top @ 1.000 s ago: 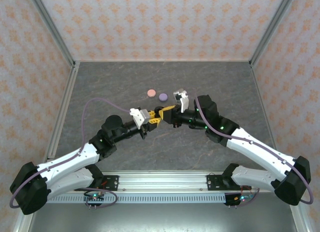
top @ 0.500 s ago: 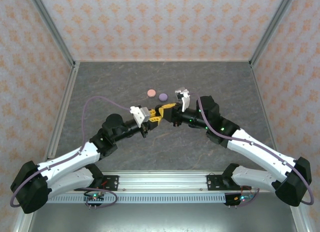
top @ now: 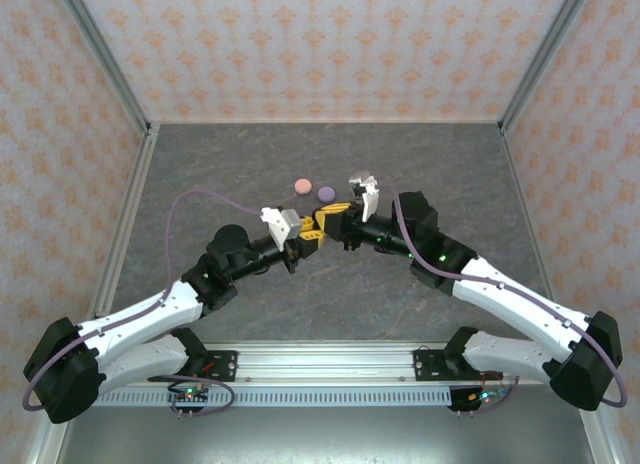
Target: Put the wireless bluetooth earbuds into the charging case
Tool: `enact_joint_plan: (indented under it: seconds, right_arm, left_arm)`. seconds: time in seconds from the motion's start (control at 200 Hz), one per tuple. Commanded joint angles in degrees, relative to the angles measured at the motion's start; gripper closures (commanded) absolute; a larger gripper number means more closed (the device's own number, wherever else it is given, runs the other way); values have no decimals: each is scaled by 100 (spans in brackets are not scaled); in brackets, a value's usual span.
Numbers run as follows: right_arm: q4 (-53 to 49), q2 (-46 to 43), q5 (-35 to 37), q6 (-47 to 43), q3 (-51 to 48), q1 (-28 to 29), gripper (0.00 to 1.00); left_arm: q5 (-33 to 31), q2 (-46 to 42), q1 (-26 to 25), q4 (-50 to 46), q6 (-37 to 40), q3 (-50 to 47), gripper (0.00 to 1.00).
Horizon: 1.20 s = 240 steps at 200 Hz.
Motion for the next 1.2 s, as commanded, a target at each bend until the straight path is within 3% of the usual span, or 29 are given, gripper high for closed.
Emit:
enact_joint_plan:
  seconds: [0.0,0.375,0.941,1.196]
  right_arm:
    - [272,26,124,-156,-47,39,82]
    - [241,83,112,-150,-116,47,82]
    - [-457,54,208,-221,408,47,67]
    - [-1858,-362,1164,-270,1137,-40,51]
  left_arm:
    - [4,-51,-47,258,-76,159,100]
    - [5,-103,-49,266,-122,158,100]
    - [13,-96,-45,336,-60,81,100]
    - [-107,-168,-47,307,99,-43,100]
